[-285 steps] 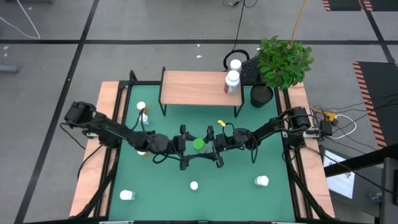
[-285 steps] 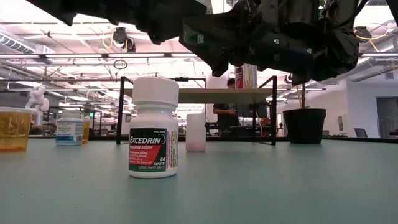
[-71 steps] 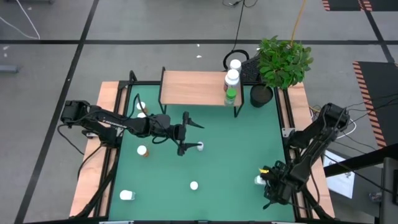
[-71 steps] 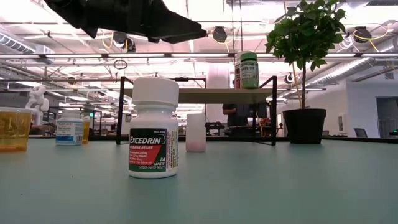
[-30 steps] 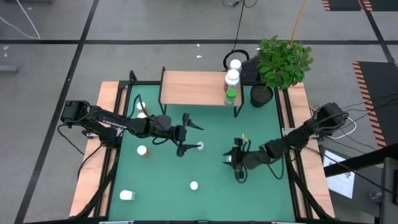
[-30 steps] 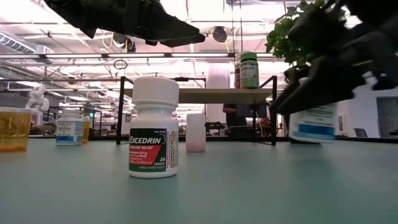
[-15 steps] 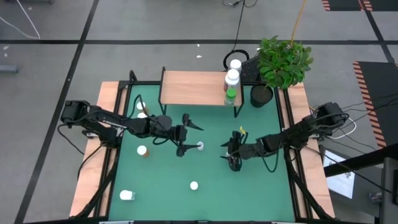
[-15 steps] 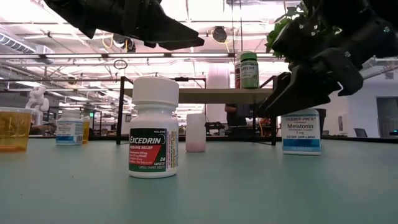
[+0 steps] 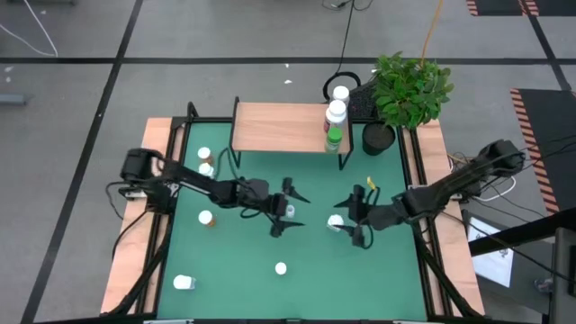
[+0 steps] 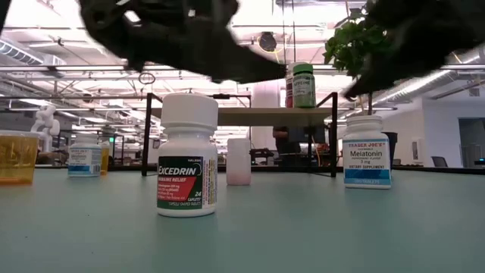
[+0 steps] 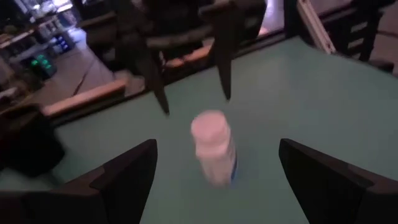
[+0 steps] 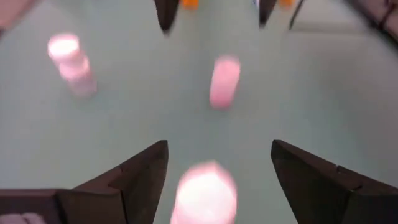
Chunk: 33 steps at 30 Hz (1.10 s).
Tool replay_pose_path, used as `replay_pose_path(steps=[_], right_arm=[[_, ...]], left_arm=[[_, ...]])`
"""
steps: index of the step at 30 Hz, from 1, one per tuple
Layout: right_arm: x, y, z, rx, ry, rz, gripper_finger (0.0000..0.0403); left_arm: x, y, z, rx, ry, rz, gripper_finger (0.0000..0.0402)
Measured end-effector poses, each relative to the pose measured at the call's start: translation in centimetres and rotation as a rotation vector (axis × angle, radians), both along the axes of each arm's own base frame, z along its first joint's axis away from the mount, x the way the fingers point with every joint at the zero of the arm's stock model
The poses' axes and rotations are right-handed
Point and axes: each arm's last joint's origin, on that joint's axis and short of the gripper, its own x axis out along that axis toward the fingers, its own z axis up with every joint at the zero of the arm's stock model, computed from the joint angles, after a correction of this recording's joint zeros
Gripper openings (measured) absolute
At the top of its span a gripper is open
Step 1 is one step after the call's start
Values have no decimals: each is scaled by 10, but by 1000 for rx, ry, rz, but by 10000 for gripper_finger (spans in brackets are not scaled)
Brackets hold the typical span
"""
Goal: Pick and place medicine bottles onto shelf by color
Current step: Put the big blue pill bottle on the bottom right of the shelf
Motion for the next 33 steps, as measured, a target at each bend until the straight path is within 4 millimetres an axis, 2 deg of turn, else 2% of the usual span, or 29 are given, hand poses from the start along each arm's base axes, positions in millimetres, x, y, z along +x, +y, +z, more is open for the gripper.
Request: replay_pose_path(steps=[5,10,13,16,21,33], right_arm=[[-27,8,2,89,92,-3,278],[-39,18,15,162,14,48,277],[-44,20,21,127,-38,45,276],[-46,21,23,103,-65,34,276],[-47,23,22,119,-65,26,276],[-44,25,19,140,-74,-24,276]], left_arm=[[45,-9,-12,-14,49,-103,340],[83,-16,-24,-9,161,-122,340],[100,-16,-30,-25,172,-110,340],[109,-13,-31,-44,165,-51,340],[111,-4,-34,-54,178,-12,340],[110,-8,-35,-88,201,-63,339]])
